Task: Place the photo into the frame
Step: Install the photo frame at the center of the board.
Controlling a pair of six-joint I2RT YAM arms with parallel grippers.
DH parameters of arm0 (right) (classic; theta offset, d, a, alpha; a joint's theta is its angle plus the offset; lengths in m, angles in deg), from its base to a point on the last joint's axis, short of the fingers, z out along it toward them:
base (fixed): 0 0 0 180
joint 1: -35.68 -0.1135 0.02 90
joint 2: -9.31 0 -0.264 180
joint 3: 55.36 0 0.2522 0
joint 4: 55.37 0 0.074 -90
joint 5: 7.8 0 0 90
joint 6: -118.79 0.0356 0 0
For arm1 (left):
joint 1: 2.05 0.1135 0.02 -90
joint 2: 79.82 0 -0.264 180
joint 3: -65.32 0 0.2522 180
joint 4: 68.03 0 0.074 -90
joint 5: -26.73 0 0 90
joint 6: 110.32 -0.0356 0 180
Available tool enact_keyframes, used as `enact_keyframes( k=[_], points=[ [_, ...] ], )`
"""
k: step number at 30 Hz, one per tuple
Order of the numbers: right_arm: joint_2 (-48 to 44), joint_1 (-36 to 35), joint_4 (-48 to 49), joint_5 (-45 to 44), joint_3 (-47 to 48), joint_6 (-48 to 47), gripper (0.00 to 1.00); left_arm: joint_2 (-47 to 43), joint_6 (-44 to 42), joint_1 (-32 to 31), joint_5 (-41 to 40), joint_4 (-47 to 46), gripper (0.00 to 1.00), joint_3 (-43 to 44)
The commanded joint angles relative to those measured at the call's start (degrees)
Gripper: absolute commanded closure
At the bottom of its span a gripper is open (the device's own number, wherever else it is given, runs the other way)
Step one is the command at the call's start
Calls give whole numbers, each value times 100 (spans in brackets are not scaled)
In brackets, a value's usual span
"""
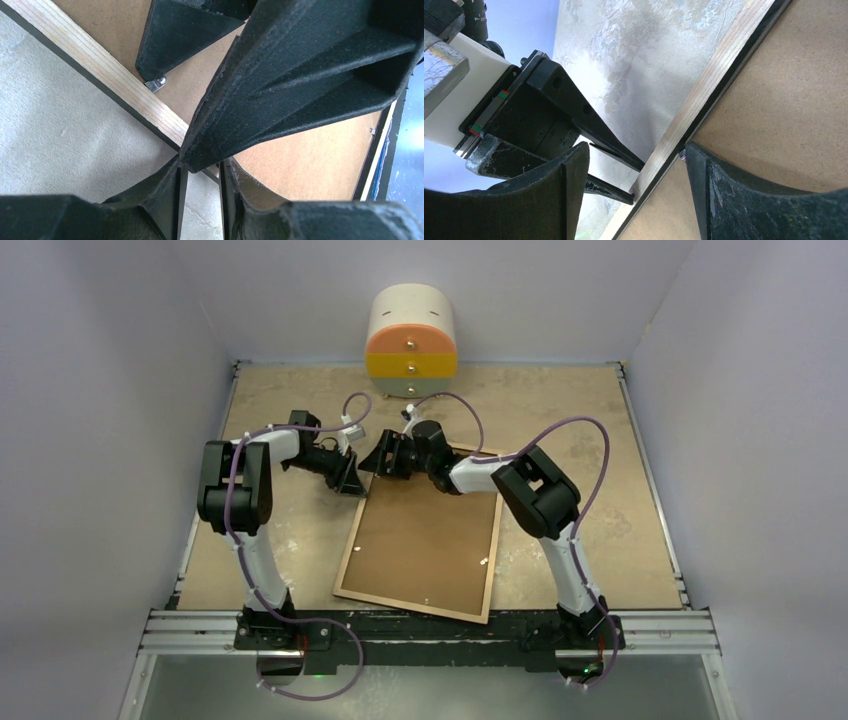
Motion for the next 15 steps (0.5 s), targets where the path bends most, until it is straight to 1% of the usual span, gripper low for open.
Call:
enact_keyframes(
  k=[1,3,6,11,15],
  points=[
    [-171,8,-408,90,-8,-59,27,-6,-245,-44,83,183,70,-128],
    [-424,91,-533,-108,-103,-190,25,-38,-260,-36,49,187,70,-153],
    [-877,337,-560,-404,-490,-305,20,-59,-320,-35,-5,235,70,-156],
    [-1401,726,-736,-622,-1022,-521,19,-79,-375,-35,2,280,70,-164],
    [-1635,932,-1098,-986,-1217,-808,20,-57,-385,-35,12,290,70,-146]
  ],
)
